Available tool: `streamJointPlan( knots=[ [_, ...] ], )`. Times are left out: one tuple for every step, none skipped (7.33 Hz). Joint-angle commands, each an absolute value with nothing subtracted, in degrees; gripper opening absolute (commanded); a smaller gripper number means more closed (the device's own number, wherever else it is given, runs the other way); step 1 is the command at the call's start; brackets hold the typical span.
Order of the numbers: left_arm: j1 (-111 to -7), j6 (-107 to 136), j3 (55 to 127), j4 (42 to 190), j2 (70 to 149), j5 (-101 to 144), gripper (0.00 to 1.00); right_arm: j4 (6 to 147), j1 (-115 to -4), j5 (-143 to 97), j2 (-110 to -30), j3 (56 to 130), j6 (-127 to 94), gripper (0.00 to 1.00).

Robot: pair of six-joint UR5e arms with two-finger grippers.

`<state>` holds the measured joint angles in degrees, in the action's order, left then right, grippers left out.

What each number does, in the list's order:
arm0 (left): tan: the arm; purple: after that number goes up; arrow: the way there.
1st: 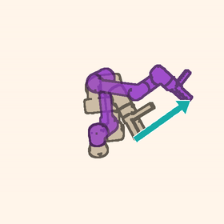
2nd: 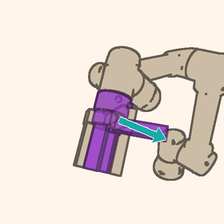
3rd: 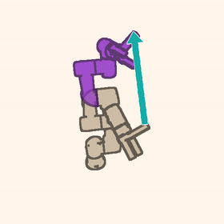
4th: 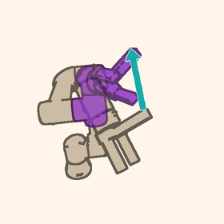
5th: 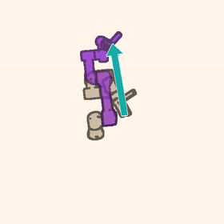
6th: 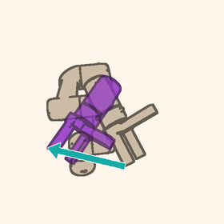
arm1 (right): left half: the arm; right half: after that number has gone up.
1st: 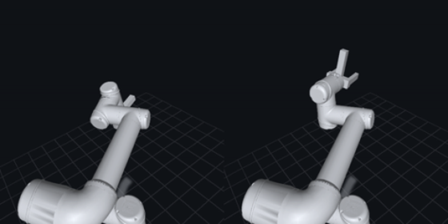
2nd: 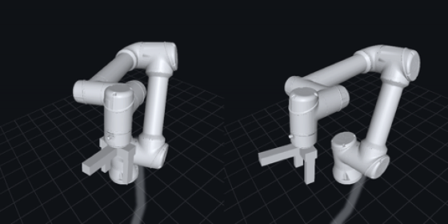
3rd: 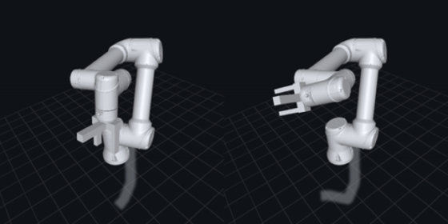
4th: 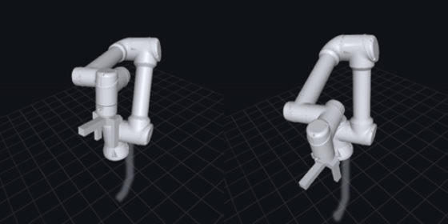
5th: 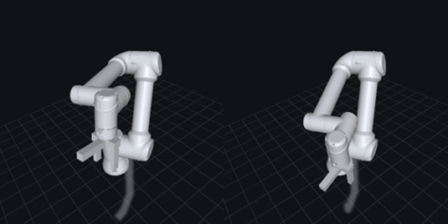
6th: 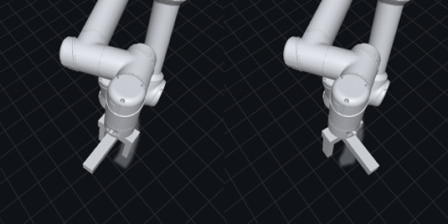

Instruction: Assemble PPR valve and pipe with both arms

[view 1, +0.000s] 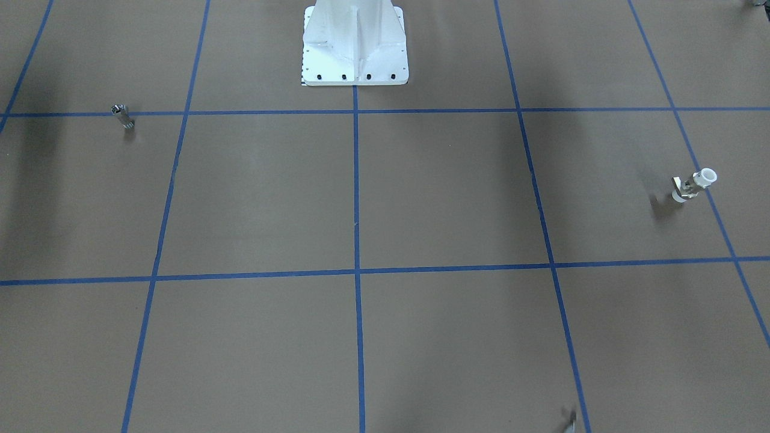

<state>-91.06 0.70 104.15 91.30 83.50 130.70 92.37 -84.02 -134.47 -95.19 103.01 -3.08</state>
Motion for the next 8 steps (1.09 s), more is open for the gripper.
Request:
streamJointPlan(
  knots=[
    [-90.97,0.7,104.24,91.23,83.41,130.78,1.0,92.37,-84.02,-134.47,-95.19,103.01,-3.08,0.99],
    [-90.62,0.7,104.41,91.23,83.41,130.78,1.0,92.37,-84.02,-134.47,-95.19,103.01,-3.08,0.99],
    [-90.09,0.7,104.33,91.14,83.41,132.09,1.0,92.37,-84.02,-134.47,-95.1,103.09,-3.08,0.99],
    [-89.91,1.31,104.15,91.49,83.06,133.93,1.0,92.37,-84.02,-134.47,-95.1,103.44,-3.08,0.99],
    [-89.83,1.49,104.15,91.93,82.27,133.86,1.0,92.37,-84.02,-134.47,-95.18,103.45,-3.08,0.99],
    [-89.82,1.41,104.41,91.93,82.18,133.86,1.0,92.37,-84.02,-134.47,-95.19,103.45,-3.08,0.99],
    [-89.82,1.41,104.94,92.02,82.0,133.94,1.0,92.37,-84.02,-134.56,-95.19,103.45,-3.16,0.99],
    [-89.74,1.32,104.94,93.5,82.0,133.95,1.0,92.46,-84.02,-135.26,-95.19,103.45,-3.16,0.99]
  ],
)
